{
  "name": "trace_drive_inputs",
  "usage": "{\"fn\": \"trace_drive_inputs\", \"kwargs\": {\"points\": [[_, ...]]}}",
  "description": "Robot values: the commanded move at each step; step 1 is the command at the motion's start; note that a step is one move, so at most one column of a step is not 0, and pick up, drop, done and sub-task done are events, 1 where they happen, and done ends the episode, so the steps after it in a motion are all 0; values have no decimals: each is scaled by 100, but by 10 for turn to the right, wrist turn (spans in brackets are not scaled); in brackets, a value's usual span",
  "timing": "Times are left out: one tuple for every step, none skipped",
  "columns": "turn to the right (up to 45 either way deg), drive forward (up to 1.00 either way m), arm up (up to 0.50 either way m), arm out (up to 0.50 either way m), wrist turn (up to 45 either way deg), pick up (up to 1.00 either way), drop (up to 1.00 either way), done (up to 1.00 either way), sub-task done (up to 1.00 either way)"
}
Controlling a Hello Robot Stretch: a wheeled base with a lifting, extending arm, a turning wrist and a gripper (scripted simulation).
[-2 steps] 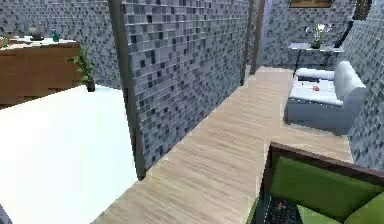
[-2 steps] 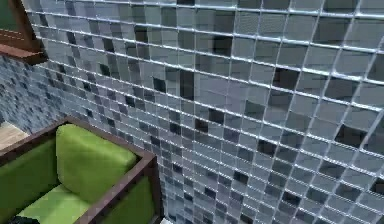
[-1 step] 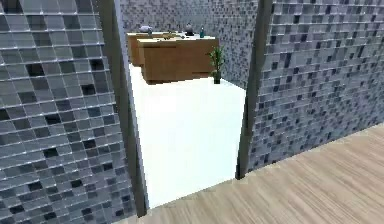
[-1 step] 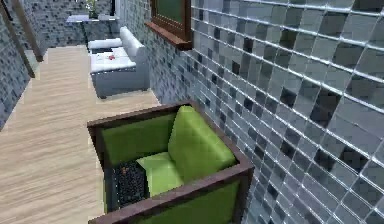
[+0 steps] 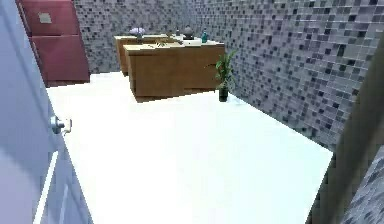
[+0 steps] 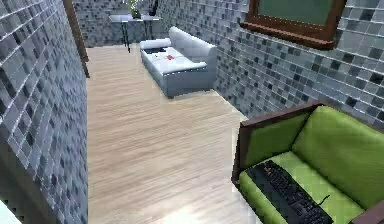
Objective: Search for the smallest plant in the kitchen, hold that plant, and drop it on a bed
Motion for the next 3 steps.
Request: {"fn": "trace_drive_inputs", "kwargs": {"points": [[0, 45, 0, 0, 0, 0, 0, 0, 0], [120, 0, 0, 0, 0, 0, 0, 0, 0], [0, 100, 0, 0, 0, 0, 0, 0, 0]]}}
